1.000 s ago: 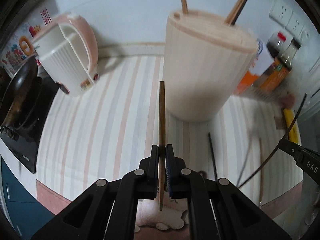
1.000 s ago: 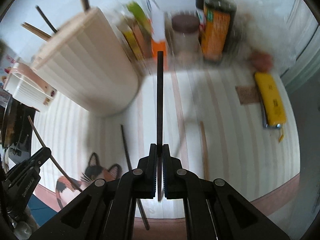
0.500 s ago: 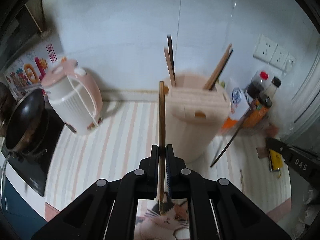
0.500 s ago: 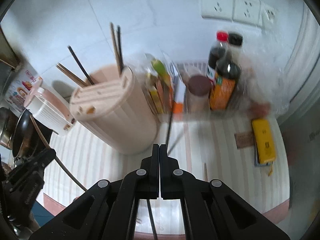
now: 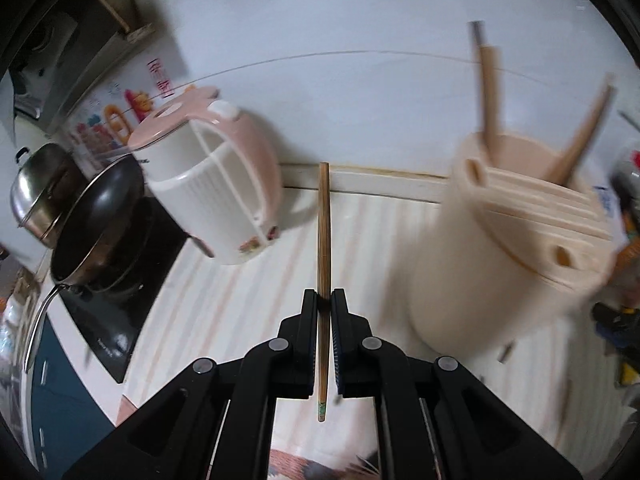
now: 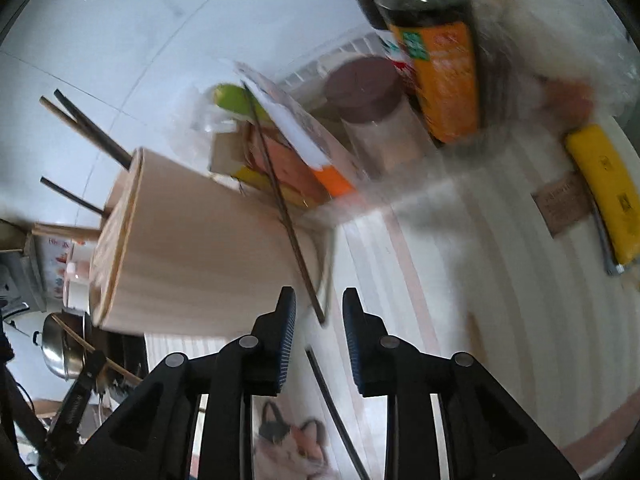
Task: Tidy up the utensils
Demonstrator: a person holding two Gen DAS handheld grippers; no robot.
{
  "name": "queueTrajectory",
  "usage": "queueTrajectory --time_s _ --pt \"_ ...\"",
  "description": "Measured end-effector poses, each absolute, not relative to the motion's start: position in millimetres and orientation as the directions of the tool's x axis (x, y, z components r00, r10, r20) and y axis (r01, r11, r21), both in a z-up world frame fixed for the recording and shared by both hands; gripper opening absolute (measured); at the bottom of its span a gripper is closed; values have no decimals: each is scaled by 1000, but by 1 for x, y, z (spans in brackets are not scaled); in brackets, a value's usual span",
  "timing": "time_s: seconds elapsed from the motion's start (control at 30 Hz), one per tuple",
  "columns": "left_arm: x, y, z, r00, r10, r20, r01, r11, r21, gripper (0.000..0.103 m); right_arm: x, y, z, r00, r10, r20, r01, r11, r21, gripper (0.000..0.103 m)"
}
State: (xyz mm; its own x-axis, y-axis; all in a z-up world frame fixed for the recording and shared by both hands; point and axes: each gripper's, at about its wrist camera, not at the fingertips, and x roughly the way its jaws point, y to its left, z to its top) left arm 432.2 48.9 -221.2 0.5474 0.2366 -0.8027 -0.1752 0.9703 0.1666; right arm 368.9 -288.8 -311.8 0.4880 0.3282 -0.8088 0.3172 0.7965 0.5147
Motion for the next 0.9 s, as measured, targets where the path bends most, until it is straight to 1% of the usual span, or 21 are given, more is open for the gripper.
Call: queueTrajectory --time_s 0.1,0.2,0.3,0.37,0.43,0.57,0.6,0.63,0.67,0.7,0.77,0.9 --pt "444 59 -229 525 272 -806 -210 960 186 4 389 -282 -316 497 305 -812 291 823 488 31" --pt "453 66 -236 503 293 -813 -233 952 199 4 409 -281 -323 510 303 -805 296 817 495 31" --pt "458 69 -239 491 306 -816 -243 947 209 4 428 -285 -319 549 304 -778 269 817 509 31" --pt "460 70 -240 485 311 -817 -246 945 213 4 442 -286 -320 557 332 -762 246 810 533 31" --pt "463 71 -241 477 309 -822 -249 945 211 4 453 -284 -322 551 311 -775 246 826 507 31" --pt "466 71 -243 464 309 -830 -253 944 211 4 472 -282 -331 532 327 -781 237 828 508 30" --pt "466 72 -244 462 309 -831 -253 944 211 4 475 -282 -334 530 330 -781 235 828 510 23" --pt "467 72 -244 461 310 -831 -252 944 212 4 476 -280 -336 522 323 -789 230 838 495 9" --pt "467 72 -243 461 310 -831 -252 944 212 4 475 -278 -338 523 299 -798 232 851 470 2" --pt "467 71 -244 462 308 -832 -252 945 210 4 474 -277 -337 529 288 -798 229 857 461 0" --pt "465 72 -241 465 302 -832 -252 946 203 4 467 -274 -334 542 254 -801 220 877 427 0" --pt "457 70 -231 483 281 -830 -248 952 178 4 449 -275 -318 586 231 -777 216 879 425 0"
